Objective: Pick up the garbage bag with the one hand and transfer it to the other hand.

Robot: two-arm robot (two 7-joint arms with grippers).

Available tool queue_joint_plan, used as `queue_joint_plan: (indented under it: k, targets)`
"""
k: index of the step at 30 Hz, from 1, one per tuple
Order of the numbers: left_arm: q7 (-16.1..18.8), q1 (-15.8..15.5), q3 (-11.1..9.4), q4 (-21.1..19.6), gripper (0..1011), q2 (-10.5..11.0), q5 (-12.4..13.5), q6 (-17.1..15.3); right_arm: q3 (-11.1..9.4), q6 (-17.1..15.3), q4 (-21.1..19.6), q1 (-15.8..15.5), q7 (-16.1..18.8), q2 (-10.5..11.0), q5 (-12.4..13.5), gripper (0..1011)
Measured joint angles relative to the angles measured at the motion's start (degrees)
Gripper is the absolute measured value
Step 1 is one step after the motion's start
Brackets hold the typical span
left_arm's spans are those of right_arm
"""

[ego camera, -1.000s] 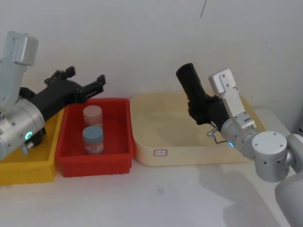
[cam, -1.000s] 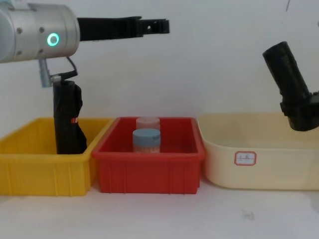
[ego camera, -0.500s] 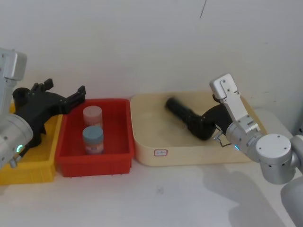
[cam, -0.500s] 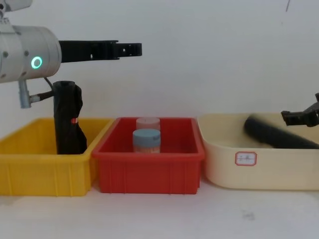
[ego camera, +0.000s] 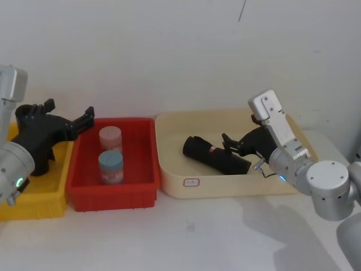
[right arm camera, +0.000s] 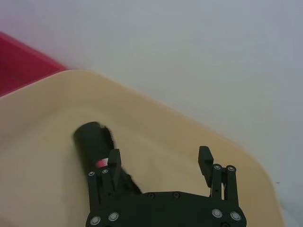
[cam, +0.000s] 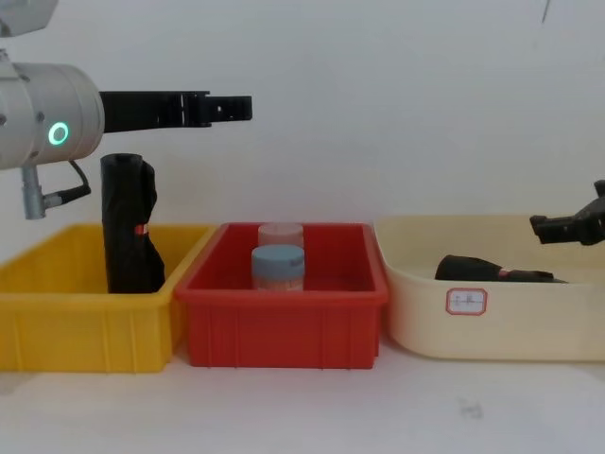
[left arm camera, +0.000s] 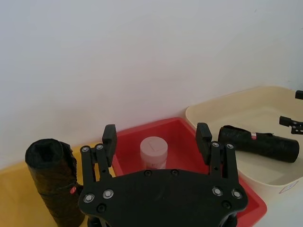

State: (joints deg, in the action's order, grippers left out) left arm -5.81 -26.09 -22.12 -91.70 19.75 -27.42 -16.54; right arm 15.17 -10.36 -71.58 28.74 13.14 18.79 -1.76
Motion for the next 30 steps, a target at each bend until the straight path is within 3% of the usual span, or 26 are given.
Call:
queue_joint_plan:
  k: [9,21,30]
  targets:
    - [0.5,0.3,0.1,-0.1,1001,0.1,0.3,0.0,0.2,-3.9,-2.6,-0.4,4.9,0.5,2.6,1000]
    - [0.8,0.5,0.2,-0.2,1001,0.1,0.4,0.0,2.2,-14.3,-5.9,1.1,13.5,0.4,7.0,1000]
    - [0.9,0.5,0.2,-0.2,1001,0.1,0.5,0.0,3.8,-20.9,-7.8,3.1,16.4,-0.7,8.8,1000]
